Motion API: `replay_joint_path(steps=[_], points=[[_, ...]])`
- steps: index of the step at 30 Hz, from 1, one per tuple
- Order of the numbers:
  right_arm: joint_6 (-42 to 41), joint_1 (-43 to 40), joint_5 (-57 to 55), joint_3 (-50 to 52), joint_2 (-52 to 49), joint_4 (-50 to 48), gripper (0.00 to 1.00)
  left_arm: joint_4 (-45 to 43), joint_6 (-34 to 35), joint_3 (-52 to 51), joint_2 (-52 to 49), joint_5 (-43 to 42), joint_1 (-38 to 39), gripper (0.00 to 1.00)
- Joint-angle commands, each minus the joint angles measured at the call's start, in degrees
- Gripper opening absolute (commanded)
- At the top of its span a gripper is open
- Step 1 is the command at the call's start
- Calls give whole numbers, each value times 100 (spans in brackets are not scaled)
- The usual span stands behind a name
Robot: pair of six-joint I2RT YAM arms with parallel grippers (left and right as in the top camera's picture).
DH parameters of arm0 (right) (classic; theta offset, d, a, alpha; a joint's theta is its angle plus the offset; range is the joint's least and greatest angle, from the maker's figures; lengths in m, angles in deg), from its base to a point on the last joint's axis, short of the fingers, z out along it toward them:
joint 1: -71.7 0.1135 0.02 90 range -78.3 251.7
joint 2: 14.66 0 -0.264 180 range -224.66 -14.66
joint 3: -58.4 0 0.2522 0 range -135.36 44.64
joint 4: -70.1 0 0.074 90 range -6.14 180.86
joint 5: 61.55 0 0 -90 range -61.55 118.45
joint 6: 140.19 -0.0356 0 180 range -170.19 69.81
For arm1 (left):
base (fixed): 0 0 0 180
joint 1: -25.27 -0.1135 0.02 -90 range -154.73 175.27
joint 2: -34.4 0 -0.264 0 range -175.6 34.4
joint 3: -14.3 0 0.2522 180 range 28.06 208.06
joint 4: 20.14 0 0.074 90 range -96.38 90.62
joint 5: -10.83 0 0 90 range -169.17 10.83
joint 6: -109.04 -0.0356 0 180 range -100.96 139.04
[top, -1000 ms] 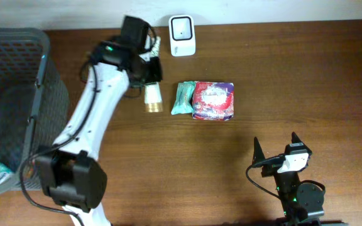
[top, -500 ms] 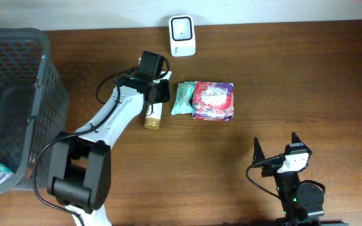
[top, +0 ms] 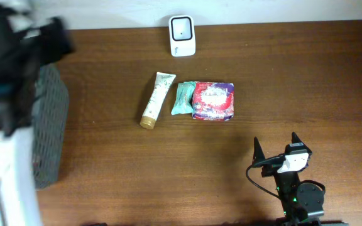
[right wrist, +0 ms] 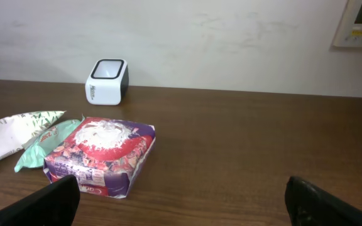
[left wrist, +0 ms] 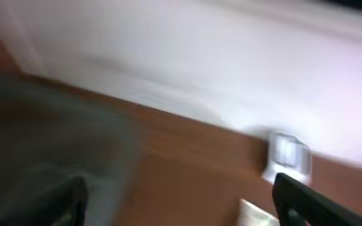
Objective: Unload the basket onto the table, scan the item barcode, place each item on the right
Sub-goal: 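Place the cream tube on the table left of the green pouch, then reach the left gripper into the basket and grasp the orange-white packet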
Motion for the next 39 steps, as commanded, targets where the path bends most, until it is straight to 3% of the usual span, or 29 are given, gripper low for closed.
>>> replay_joint_path(steps=[1,3,6,10,16,19,21,23,27,32,34,39], points=[[4,-37,-9,46,28,20,98,498,-267,-22,162,944,-1062,92],[4,-37,-9,46,28,20,99,1078,-267,-76,4,1508,-1829,93],[4,-37,-9,46,28,20,99,1473,-282,-199,-442,1353,-2503,94],[4,-37,-9,46,28,20,99,1539,-1598,-365,-1167,382,-2820,99],[4,-37,-9,46,28,20,99,1567,-3211,-472,-1864,396,-2820,99],[4,-37,-9,46,28,17,99,2175,-4564,-1099,-1939,422,-2820,98],[4,-37,-9,46,28,17,99,2267,-4972,-1497,-1939,474,-2820,96],[4,-37,-9,46,28,20,99,2100,-5130,-2376,-1939,1154,-2820,99],[4,-37,-9,46,28,20,99,1587,-5145,-3126,-1939,1773,-2837,99],[4,-37,-9,46,28,20,99,1445,-5327,-3154,-1939,1720,-3241,90],[4,-37,-9,46,28,20,99,1322,-5324,-3158,-1950,1292,-3386,80],[4,-37,-9,46,28,20,99,1217,-5327,-3165,-2135,621,-3519,82]])
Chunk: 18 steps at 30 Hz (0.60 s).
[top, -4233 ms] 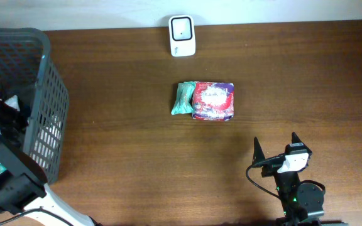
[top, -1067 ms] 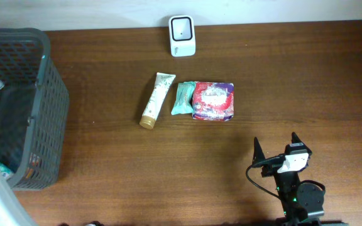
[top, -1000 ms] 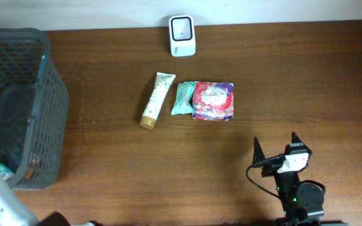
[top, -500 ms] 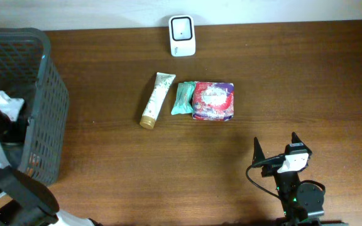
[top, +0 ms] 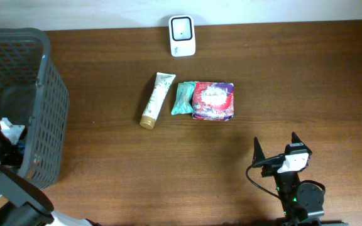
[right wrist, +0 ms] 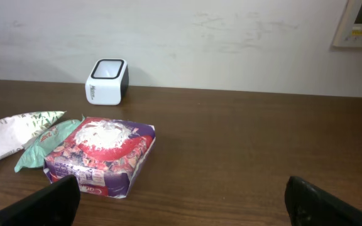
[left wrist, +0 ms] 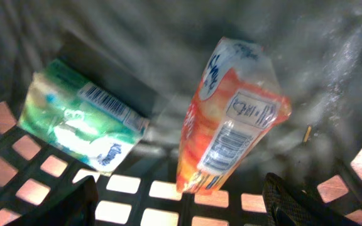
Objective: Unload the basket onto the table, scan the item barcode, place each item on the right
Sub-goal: 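Reach the left gripper into the basket and grasp the orange-white packet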
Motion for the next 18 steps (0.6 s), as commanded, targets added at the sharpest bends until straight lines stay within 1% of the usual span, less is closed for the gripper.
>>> replay_joint_path(steps=[1,4,9,10,11,12,13,14,15,16,18], points=[[2,-37,-9,46,28,20,99,-48,-92,-63,-195,-575,-44,82],[2,-37,-9,46,28,20,99,-175,-92,-111,-199,-654,-46,81],[2,-37,-9,46,28,20,99,-509,-92,-531,-199,-654,-46,72],[2,-37,-9,46,28,20,99,-638,-90,-660,-199,-654,-46,73],[2,-37,-9,46,28,20,99,-758,-90,-741,-199,-654,-46,68],[2,-37,-9,46,28,20,99,-857,-90,-787,-199,-656,-46,58],[2,-37,-9,46,28,20,99,-920,-90,-791,-199,-654,-46,44],[2,-37,-9,46,28,20,99,-990,-85,-791,-199,-656,-44,24],[2,-37,-9,46,28,20,99,-1097,-15,-789,-199,-656,-44,9],[2,-37,-9,46,28,20,99,-1237,164,-776,-197,-656,-44,0],[2,-37,-9,46,28,20,99,-1373,756,-457,-153,-688,-44,0]])
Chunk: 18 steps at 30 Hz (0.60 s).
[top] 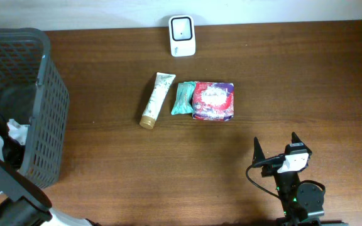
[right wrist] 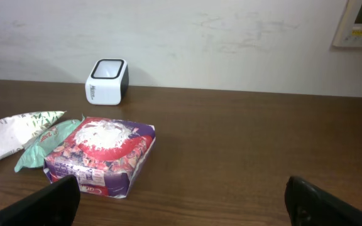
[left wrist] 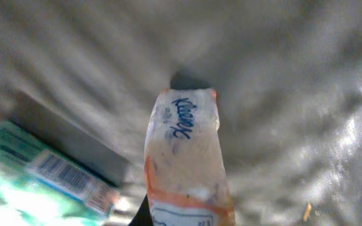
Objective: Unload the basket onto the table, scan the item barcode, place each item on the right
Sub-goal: 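Reach the left gripper into the basket and grasp the orange-white packet, then carry the orange-white packet to the table beside the cream tube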
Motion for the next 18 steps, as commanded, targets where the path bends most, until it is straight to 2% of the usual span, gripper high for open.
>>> replay_joint_path(steps=[1,4,5,6,9,10,11,14,16,18], points=[[0,-37,-9,46,28,20,99,-162,1126,623,52,-278,-35,0],[0,-37,-9,46,28,20,99,52,3211,2149,278,-964,-20,0],[0,-37,-9,46,28,20,99,273,3807,3340,494,-1451,-20,0],[0,-37,-9,46,28,20,99,291,4256,3976,658,-1845,-20,0],[0,-37,-9,46,28,20,99,291,5794,4896,1121,-3147,-20,0],[0,-37,-9,46,28,20,99,286,6760,5136,1436,-4229,0,0],[0,-37,-9,46,28,20,99,201,7069,5139,1617,-4710,107,0],[0,-37,-9,46,28,17,99,485,7123,5139,1847,-5108,706,0],[0,-37,-9,46,28,20,99,809,7121,5132,1851,-4896,1331,0],[0,-37,-9,46,28,20,99,1305,7119,5112,1746,-4022,2166,0]])
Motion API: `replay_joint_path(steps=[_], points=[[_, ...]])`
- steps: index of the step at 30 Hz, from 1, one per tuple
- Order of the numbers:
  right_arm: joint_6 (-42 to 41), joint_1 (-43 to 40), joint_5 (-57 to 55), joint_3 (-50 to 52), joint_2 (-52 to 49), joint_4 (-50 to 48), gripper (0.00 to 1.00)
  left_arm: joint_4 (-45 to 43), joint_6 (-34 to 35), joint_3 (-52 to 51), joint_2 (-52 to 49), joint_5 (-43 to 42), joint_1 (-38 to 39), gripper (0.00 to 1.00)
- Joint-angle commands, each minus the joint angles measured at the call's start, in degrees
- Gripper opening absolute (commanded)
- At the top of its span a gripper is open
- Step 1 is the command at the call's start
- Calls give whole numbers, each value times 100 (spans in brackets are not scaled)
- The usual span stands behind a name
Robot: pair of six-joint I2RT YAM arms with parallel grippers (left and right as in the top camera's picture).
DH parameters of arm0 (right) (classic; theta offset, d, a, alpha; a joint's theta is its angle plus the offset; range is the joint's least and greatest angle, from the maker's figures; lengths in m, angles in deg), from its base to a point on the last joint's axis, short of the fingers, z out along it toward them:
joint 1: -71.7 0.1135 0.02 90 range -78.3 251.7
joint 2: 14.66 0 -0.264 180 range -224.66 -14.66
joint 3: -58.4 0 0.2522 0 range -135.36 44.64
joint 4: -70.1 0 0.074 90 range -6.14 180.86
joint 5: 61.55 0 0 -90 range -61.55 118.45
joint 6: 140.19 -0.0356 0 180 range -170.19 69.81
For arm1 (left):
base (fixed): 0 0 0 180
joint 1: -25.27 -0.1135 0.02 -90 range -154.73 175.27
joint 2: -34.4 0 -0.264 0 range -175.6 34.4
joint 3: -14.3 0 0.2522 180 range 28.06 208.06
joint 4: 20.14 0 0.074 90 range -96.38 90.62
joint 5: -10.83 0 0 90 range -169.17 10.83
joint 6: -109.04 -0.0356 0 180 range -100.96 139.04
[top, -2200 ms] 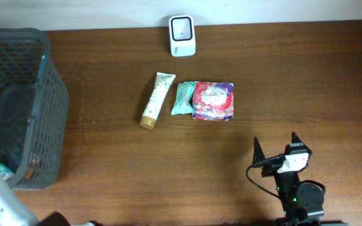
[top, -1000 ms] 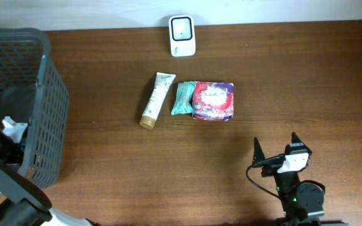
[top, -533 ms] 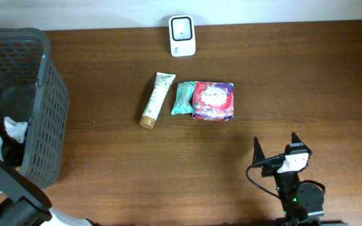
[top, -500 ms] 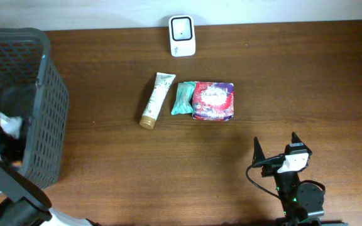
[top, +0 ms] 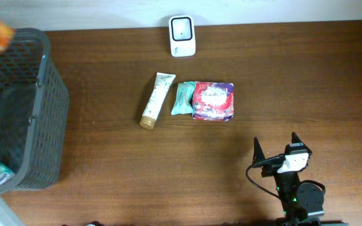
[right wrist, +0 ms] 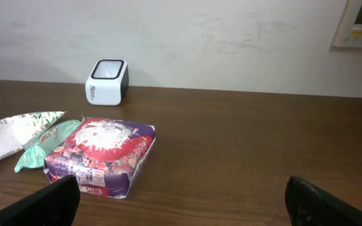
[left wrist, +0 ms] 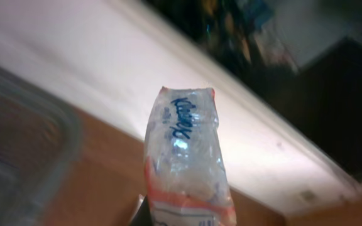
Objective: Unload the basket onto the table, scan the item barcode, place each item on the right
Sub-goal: 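Carry the orange-white packet to the table beside the cream tube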
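Observation:
A clear Kleenex tissue pack (left wrist: 184, 157) with orange trim fills the left wrist view, with my left gripper (left wrist: 182, 216) shut on its lower end. Overhead, the orange pack (top: 0, 32) shows at the top left corner, above the far rim of the grey basket (top: 43, 113). The white barcode scanner (top: 182, 27) stands at the table's far edge, also visible as scanner (right wrist: 108, 81). My right gripper (top: 275, 145) rests open near the front right, with nothing between its fingers (right wrist: 61, 199).
A cream tube (top: 157, 99), a green pouch (top: 181, 98) and a purple-red box (top: 213, 100) lie side by side mid-table. A green pack remains in the basket's near corner. The wall runs behind the scanner.
My left gripper was down inside the basket, shut on the tissue pack. Now it holds the pack up above the basket's far rim. The right arm has not moved.
My left arm was a blur above the basket with empty, open jaws. Then it hung open inside the basket over the orange and green packs. Then it was shut on the orange tissue pack, which is now raised out of the basket.

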Motion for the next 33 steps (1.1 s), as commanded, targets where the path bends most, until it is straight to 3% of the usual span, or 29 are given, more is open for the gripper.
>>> replay_joint_path(steps=[1,4,10,13,17,20,24,26,28,29,30,31,33], points=[[2,-37,-11,46,28,22,99,608,260,-92,-382,1241,1320,0],[2,-37,-11,46,28,22,99,953,216,-92,-925,3108,2778,0],[2,-37,-11,46,28,22,99,1045,96,-92,-2492,3659,4336,0],[2,-37,-11,46,28,22,99,1049,94,-92,-3254,4111,4557,7],[2,-37,-11,46,28,22,99,1045,96,-92,-4024,3633,4623,2],[2,-37,-11,46,28,22,99,1047,94,-92,-4332,3512,4697,4],[2,-37,-11,46,28,22,99,1023,92,-92,-4444,3519,4881,14],[2,-37,-11,46,28,22,99,1029,-243,-92,-4511,3521,4979,14],[2,-37,-11,46,28,20,99,1027,-297,-92,-4590,3523,5012,23],[2,-37,-11,46,28,22,99,1027,-297,-92,-4623,3523,5014,38],[2,-37,-11,46,28,22,99,1025,-297,-92,-4629,3523,5014,62],[2,-37,-11,46,28,22,99,1025,-299,-92,-4629,3539,5014,77],[2,-37,-11,46,28,22,99,1019,-610,-48,-4627,3536,5007,80]])
